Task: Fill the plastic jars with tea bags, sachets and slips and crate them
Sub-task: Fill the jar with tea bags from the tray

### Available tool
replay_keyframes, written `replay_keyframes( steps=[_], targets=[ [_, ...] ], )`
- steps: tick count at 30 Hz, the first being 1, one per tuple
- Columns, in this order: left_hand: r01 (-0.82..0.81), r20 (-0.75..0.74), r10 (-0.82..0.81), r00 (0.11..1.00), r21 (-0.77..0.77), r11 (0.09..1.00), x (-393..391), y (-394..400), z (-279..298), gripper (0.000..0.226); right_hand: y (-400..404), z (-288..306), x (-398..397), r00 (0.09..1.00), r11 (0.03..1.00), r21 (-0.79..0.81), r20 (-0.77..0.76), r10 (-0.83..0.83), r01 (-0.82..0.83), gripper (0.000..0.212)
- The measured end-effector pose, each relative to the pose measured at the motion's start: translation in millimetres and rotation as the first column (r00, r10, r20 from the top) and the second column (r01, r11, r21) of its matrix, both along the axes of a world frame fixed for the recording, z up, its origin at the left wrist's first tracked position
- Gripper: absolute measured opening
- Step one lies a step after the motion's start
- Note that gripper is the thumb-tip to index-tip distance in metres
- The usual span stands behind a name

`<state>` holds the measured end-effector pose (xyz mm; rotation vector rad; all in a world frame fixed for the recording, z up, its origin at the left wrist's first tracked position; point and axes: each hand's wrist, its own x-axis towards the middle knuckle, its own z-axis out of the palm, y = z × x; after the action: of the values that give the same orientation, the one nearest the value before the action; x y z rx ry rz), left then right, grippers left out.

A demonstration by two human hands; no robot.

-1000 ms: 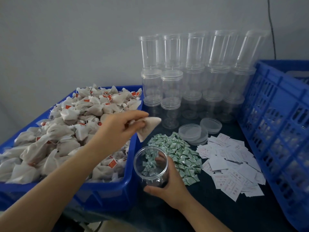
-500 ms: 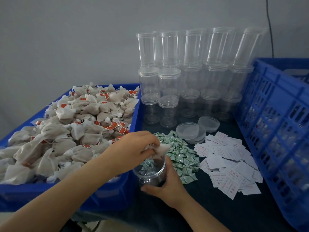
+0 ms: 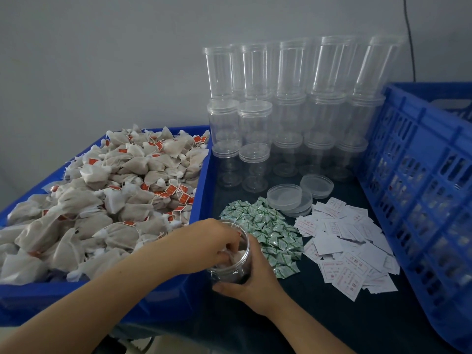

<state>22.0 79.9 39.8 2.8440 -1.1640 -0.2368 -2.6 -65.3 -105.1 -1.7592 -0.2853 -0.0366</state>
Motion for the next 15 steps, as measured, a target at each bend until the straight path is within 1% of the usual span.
replay_keyframes(
  steps=[2,4,6,9,12,15],
  targets=[
    [0.029,-0.042,-0.026,0.999,0.076,0.997,3.1,-6.1,2.6,0.014,-0.6,0.5,-0.5,1.000,1.000,0.002,-0.011,0.005,-0.005,0.096],
    [0.067,-0.051,-0.060,0.997,0.144,0.987,5.4,-13.0,2.9,0.013,-0.6,0.6,-1.2,1.000,1.000,-0.004,-0.014,0.010,-0.010,0.096],
    [0.098,-0.070,-0.086,0.994,0.197,0.976,8.0,-20.2,0.7,0.013,0.0,1.1,-2.2,1.000,1.000,0.000,-0.019,0.007,-0.007,0.100],
    [0.091,-0.159,-0.044,0.986,0.301,0.949,11.4,-28.3,-3.3,0.019,0.3,1.0,-2.7,1.000,1.000,0.008,-0.023,0.003,-0.003,0.103],
    [0.058,-0.175,0.007,0.985,0.365,0.929,13.4,-32.0,-7.1,0.021,0.8,2.5,-3.7,0.999,1.000,-0.002,-0.033,0.005,-0.005,0.100],
    [0.048,-0.221,0.047,0.974,0.406,0.913,14.1,-36.8,-15.3,0.024,1.5,3.8,-4.4,0.999,1.000,0.006,-0.050,0.010,-0.010,0.105]
  ],
)
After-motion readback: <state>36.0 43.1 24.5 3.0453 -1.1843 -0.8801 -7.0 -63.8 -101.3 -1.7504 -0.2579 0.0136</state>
